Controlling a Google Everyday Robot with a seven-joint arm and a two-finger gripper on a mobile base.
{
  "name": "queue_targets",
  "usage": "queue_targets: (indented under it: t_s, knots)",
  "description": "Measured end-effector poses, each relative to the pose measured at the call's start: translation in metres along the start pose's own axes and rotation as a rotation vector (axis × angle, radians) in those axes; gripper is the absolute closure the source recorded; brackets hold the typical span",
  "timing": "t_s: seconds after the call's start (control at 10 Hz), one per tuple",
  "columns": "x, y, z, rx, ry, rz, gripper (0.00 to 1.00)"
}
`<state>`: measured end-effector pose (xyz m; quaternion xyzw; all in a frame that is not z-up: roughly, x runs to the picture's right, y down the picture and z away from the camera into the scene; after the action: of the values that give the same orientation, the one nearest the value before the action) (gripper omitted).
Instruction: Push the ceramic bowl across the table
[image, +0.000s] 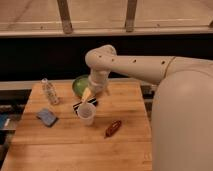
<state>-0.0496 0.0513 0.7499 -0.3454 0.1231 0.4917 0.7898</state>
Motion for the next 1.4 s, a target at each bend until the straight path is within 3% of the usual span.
queue_targets:
  t_s: [0.6,0.8,1.4]
  knots:
    - [0.000,0.000,0.000,0.000,0.000,0.000,0.20]
    - [0.000,-0.004,-0.004,0.003,-0.014,0.032,0.20]
    - [0.047,-0.104,-0.040,0.045,-0.072,0.322,0.20]
